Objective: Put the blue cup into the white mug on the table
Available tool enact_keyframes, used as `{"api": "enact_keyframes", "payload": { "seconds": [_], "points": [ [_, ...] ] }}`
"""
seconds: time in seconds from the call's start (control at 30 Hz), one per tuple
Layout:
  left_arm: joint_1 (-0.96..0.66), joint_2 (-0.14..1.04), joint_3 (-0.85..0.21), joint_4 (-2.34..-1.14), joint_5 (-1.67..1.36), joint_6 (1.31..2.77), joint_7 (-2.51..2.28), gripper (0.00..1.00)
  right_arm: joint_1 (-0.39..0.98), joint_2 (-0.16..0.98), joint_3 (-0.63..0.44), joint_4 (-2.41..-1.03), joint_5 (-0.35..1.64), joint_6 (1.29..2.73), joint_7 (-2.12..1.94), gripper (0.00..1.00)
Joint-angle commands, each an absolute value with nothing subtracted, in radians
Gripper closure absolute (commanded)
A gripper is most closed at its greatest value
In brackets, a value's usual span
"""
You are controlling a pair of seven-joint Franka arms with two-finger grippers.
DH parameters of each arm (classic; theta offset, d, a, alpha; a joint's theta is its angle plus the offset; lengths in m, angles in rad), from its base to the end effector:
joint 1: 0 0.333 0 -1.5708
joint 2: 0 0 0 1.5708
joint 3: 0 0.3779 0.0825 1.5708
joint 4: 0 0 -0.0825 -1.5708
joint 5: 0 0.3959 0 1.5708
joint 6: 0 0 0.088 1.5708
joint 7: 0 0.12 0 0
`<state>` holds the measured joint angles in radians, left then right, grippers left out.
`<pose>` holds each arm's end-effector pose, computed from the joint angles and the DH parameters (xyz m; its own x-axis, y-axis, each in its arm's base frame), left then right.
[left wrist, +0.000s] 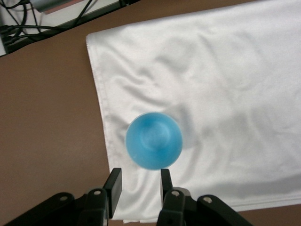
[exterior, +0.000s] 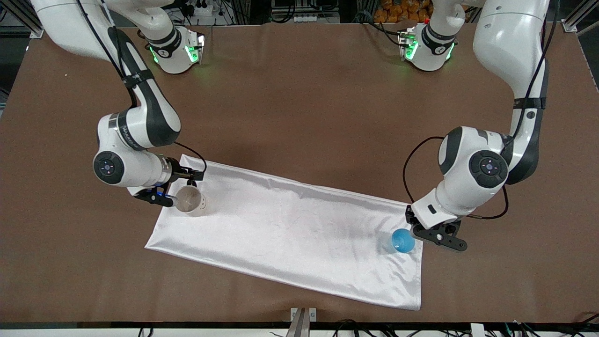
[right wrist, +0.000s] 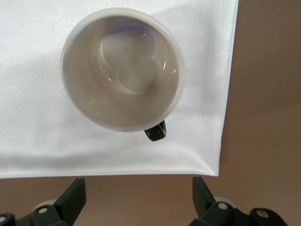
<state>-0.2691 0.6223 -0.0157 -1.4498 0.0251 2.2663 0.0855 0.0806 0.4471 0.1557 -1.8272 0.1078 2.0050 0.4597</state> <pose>0.7531 -0.2167 0.3733 0.9102 -0.3673 0.1912 -0.3688 -0.9291 -0.0293 0.6285 0.1509 0.3097 0.9140 -0.2683 -0.3043 -0.2864 -0.9580 -0.0155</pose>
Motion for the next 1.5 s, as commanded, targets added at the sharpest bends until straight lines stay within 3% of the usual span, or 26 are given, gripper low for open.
{"api": "enact_keyframes", "payload": {
  "seconds": [0.0, 1.37, 1.47],
  "points": [
    [-0.273, 0.681, -0.046, -1.398, 0.037, 2.309, 0.097, 0.58, 0.077, 0.489, 0.161, -1.824, 0.123, 2.055, 0.486, 0.0],
    [-0.284, 0.818, -0.061, -1.393, 0.046, 2.418, 0.104, 0.58, 0.075, 0.592, 0.146, -1.821, 0.11, 2.27, 0.483, 0.0],
    [-0.282, 0.819, -0.06, -1.393, 0.046, 2.418, 0.11, 0.58, 0.075, 0.597, 0.146, -1.822, 0.109, 2.281, 0.482, 0.25]
  ]
}}
